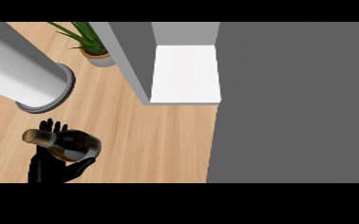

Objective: Pick up the wine, place it into the cabinet and close the cabinet

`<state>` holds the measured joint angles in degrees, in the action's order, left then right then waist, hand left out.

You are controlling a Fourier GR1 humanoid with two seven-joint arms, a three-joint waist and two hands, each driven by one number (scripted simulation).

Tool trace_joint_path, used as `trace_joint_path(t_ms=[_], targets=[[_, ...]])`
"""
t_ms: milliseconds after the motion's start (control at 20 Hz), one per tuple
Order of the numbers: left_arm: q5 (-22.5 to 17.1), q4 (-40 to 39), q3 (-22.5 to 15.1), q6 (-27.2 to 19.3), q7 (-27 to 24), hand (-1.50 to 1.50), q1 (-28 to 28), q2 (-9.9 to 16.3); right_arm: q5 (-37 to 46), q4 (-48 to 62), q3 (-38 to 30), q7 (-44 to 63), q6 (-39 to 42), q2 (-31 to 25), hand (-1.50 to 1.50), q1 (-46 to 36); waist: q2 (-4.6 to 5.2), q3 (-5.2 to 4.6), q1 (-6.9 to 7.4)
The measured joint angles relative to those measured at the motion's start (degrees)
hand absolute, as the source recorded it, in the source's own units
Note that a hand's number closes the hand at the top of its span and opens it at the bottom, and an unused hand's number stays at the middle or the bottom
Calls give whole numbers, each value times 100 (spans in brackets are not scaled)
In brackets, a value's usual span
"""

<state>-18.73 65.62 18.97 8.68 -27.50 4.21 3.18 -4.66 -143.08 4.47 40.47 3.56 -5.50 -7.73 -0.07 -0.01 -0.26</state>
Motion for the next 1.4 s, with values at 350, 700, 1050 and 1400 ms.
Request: trace_joint_path(t_ms=[350,700,1050,1400], targets=[[-194,-711,104,443,-370,150,-362,158,5,6,56,-142,64,75,-150,195,-1,3,-9],[78,-1031,-141,700,-718,150,-542,269,-15,1,-29,-372,202,84,-150,440,-2,6,-16],[597,-792,-676,913,-623,150,-604,498,-10,11,-38,-273,152,98,-150,340,-7,2,-18],[999,-519,-878,763,-971,150,-638,595,-13,28,-62,-337,198,130,-150,400,-4,2,0]])
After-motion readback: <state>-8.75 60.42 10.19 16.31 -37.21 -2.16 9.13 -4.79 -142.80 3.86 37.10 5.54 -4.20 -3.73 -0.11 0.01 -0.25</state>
